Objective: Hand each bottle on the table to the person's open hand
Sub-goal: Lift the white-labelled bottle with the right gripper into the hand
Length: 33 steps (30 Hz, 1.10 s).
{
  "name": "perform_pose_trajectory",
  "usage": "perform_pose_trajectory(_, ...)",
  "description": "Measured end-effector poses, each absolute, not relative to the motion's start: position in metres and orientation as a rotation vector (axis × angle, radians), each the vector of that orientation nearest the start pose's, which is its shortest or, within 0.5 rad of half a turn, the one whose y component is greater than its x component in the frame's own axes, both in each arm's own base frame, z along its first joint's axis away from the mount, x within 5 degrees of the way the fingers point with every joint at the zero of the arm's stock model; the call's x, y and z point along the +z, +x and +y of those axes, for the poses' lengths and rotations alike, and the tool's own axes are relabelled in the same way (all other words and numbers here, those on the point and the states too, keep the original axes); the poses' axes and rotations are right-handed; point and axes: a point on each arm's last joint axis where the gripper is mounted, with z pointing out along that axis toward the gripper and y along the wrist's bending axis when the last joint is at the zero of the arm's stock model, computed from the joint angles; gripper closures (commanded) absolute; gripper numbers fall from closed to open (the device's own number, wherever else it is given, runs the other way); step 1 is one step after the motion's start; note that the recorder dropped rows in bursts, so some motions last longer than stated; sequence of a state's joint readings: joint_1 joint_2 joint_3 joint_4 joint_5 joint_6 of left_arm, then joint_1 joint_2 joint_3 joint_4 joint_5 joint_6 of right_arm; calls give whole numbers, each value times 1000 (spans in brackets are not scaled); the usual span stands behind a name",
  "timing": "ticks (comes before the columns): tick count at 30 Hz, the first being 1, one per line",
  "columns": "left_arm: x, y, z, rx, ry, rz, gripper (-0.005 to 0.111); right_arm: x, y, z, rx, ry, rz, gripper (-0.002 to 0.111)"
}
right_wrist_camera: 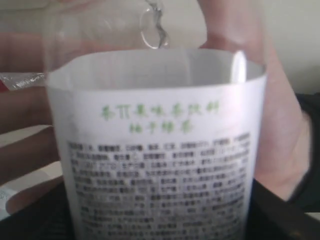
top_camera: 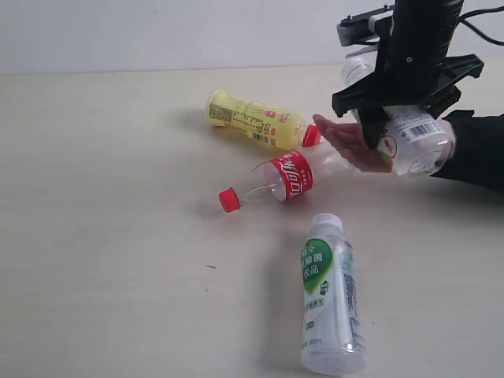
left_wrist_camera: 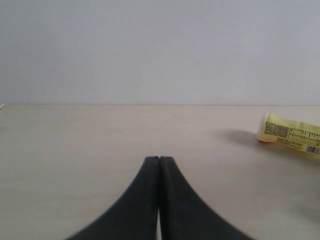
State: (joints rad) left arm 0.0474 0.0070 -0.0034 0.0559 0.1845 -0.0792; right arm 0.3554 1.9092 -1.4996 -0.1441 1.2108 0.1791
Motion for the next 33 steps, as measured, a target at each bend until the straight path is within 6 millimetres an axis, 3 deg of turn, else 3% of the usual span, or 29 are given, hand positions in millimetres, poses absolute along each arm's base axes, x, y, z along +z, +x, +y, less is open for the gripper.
perform_pose_trajectory(2, 197, 56, 4, 26, -68, 1670, 107, 219, 361, 123, -182, -347, 3065, 108)
perform_pose_trajectory(7, 197, 56, 4, 26, -68, 1670, 107, 219, 362, 123, -188, -353, 3063, 107)
perform_pose_trajectory(9, 197, 56, 4, 26, -68, 1670, 107, 219, 362, 123, -190, -354, 3062, 95)
perform_pose_trajectory(12, 197, 56, 4, 26, -68, 1670, 107, 219, 362, 123, -191, -354, 3062, 60)
perform_pose_trajectory(14, 197, 56, 4, 26, -68, 1670, 107, 219, 362, 123, -194, -355, 3061, 42)
perform_pose_trajectory(16, 197, 56, 4, 26, -68, 1670, 107, 219, 362, 123, -194, -355, 3061, 34)
perform_pose_trajectory(23, 197, 56, 4, 26, -68, 1670, 107, 219, 362, 123, -202, -367, 3062, 27)
perform_pose_trajectory(33, 197, 56, 4, 26, -68, 1670, 107, 228, 362, 122, -186, -383, 3014, 26)
